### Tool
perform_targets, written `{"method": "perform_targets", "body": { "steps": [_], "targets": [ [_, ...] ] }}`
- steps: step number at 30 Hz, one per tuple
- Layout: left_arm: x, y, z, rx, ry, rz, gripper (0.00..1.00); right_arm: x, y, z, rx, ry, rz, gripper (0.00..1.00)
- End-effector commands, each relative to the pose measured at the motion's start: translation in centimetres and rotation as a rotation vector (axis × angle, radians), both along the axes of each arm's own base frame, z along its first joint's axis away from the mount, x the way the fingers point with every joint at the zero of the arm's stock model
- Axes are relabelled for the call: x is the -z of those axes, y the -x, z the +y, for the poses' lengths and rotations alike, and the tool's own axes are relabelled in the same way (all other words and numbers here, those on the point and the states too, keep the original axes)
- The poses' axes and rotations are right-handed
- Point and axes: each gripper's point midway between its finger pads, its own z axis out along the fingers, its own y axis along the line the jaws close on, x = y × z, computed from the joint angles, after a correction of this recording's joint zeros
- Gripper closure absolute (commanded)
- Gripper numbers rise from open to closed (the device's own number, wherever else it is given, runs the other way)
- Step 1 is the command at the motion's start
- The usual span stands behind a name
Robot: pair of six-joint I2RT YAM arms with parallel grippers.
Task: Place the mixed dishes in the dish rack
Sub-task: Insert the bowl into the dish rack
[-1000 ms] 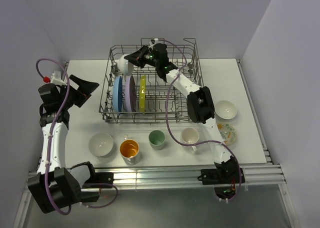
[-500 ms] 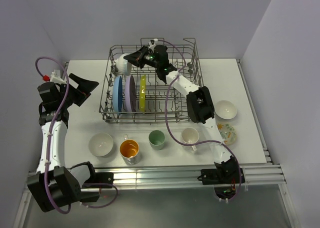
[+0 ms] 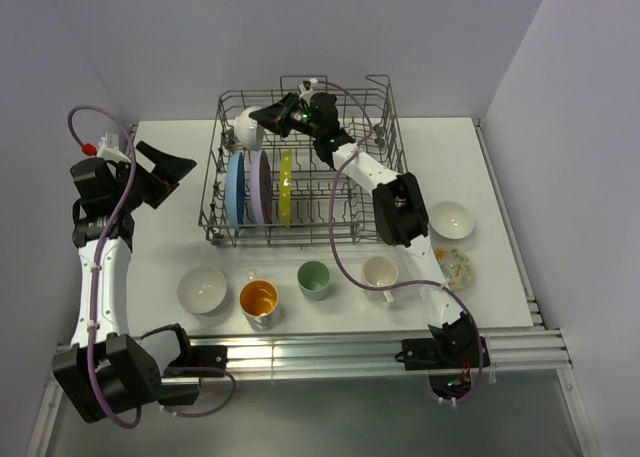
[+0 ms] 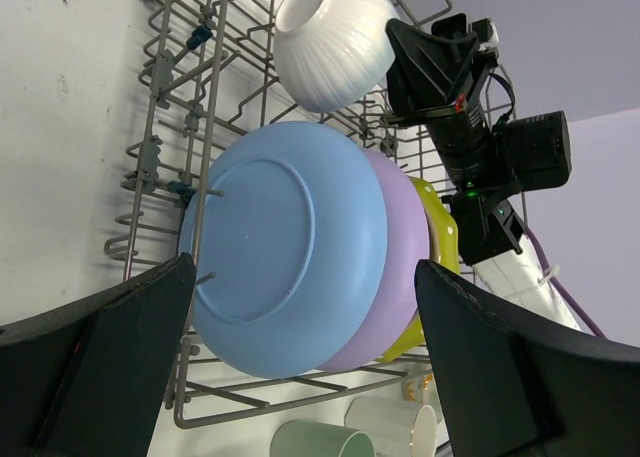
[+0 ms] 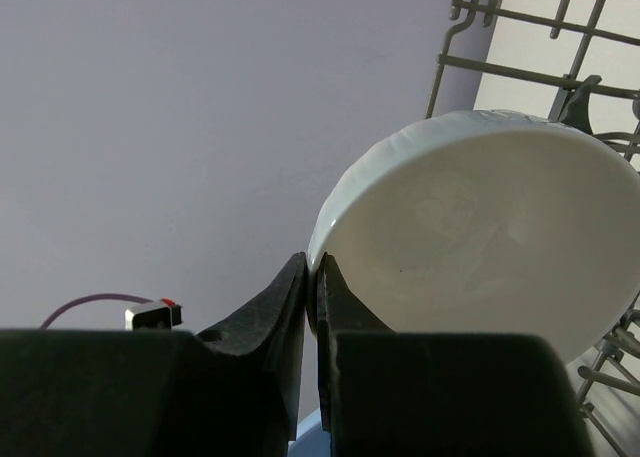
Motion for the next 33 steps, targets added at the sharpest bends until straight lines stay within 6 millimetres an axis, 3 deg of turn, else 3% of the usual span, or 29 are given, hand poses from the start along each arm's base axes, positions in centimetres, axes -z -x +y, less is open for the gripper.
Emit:
{"method": "perform_targets", "body": {
  "steps": [1,10,16,21,33],
  "targets": [
    [-1.6,-0.3,-0.2,0.033,-0.035,-0.040,0.01,3.6,0.3,0.8,-0.030,0.031,0.065,1.00],
    [-3.2,-2.2,0.0,0.077,-0.091,-0.068,0.01,6.6,0.4,0.9,-0.031,0.059,0.149,1.00],
    [-3.4,-3.1,-0.4,0.097,-0.096,-0.065,0.01,8.2,0.5,0.7,-0.023,0.081,0.212,1.00],
    [-3.0,-3.1,-0.9,0.110,-0.089,-0.055,0.01,10.7,1.1,0.5,-0.018,0.099,0.301,1.00],
    [-2.6,-3.6,-1.5,0.136,-0.090,-0.046,0.01,10.8,1.3,0.3,-0.036,0.087,0.286,1.00]
  ]
}}
